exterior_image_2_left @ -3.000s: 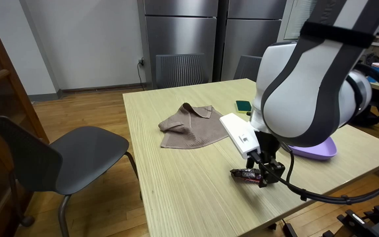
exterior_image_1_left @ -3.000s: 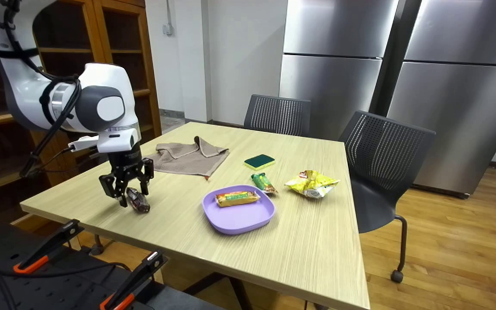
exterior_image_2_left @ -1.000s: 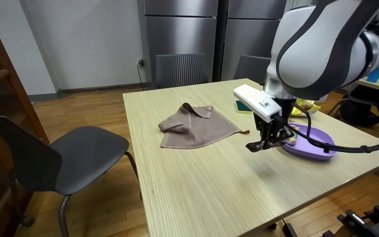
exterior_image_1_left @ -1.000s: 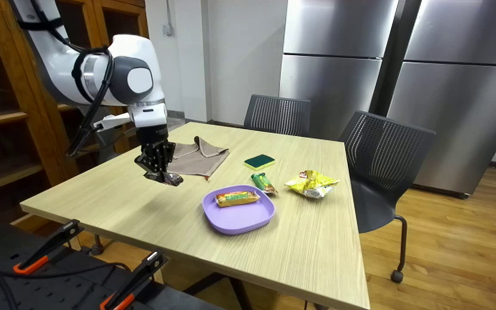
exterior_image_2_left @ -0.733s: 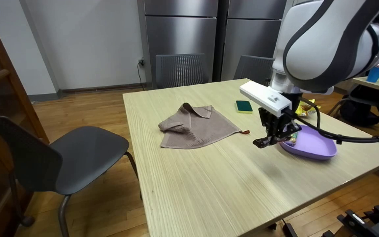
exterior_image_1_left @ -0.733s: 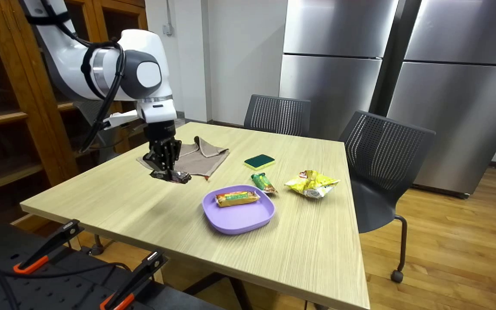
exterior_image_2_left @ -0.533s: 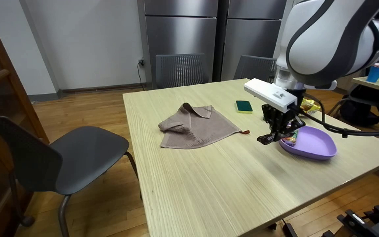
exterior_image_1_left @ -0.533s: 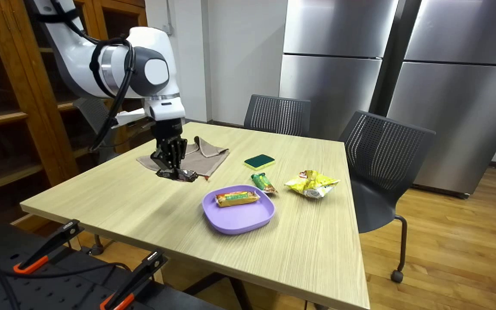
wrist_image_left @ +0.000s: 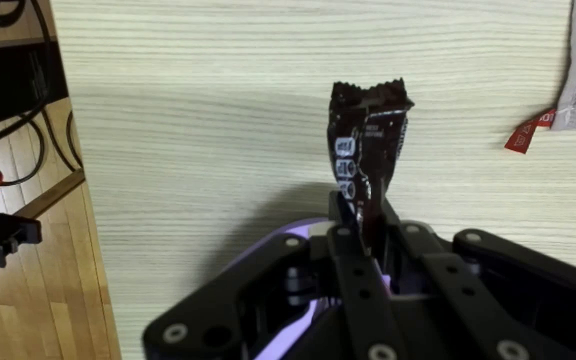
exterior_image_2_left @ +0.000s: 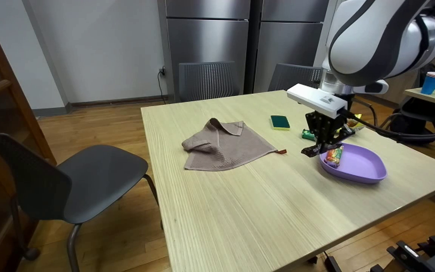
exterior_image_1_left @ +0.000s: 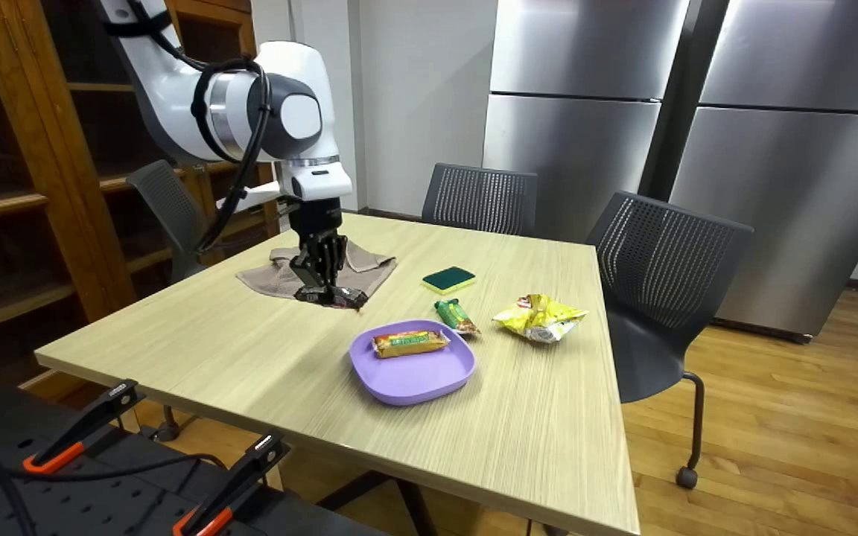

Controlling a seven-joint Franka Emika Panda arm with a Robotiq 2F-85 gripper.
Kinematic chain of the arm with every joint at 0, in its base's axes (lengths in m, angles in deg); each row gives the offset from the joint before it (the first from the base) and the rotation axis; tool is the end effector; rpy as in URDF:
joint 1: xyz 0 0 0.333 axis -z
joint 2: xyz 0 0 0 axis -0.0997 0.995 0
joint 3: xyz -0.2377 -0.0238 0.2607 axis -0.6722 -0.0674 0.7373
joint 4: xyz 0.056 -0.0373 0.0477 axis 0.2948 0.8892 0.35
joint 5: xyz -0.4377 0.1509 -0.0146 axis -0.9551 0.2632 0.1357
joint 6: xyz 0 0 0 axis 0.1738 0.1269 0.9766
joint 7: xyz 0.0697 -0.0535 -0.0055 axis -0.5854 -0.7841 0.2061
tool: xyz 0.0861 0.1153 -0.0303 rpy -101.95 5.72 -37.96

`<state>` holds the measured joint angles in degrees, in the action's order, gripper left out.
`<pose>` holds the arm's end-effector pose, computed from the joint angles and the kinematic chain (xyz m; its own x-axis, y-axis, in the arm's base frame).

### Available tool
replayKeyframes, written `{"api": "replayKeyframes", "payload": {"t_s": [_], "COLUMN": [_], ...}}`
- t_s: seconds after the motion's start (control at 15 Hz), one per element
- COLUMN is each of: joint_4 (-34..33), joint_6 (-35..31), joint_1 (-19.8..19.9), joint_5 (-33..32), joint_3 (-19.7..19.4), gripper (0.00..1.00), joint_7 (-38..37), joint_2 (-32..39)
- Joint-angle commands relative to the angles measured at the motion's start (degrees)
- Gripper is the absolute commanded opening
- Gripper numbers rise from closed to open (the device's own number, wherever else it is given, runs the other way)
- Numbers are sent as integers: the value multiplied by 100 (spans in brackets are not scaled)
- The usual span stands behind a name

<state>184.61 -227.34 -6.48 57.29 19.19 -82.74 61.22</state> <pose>0.5165 -0.0071 0.0992 0.1396 -0.9869 0.0811 -0.9902 -0.1397 0.0037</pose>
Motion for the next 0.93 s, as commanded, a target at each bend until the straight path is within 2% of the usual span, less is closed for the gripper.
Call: {"api": "replayKeyframes", "payload": {"t_s": [0.0, 0.4, 0.87], "joint_4": [-368, -898, -1611], "joint_6": [399, 677, 1146], "joint_1": [406, 776, 807], "joint_5": [-33, -39, -106], "joint_3": [88, 31, -154], "gripper": [3, 3, 3], "joint_7": [611, 1601, 2164], "joint_2": [140, 567, 1190]}}
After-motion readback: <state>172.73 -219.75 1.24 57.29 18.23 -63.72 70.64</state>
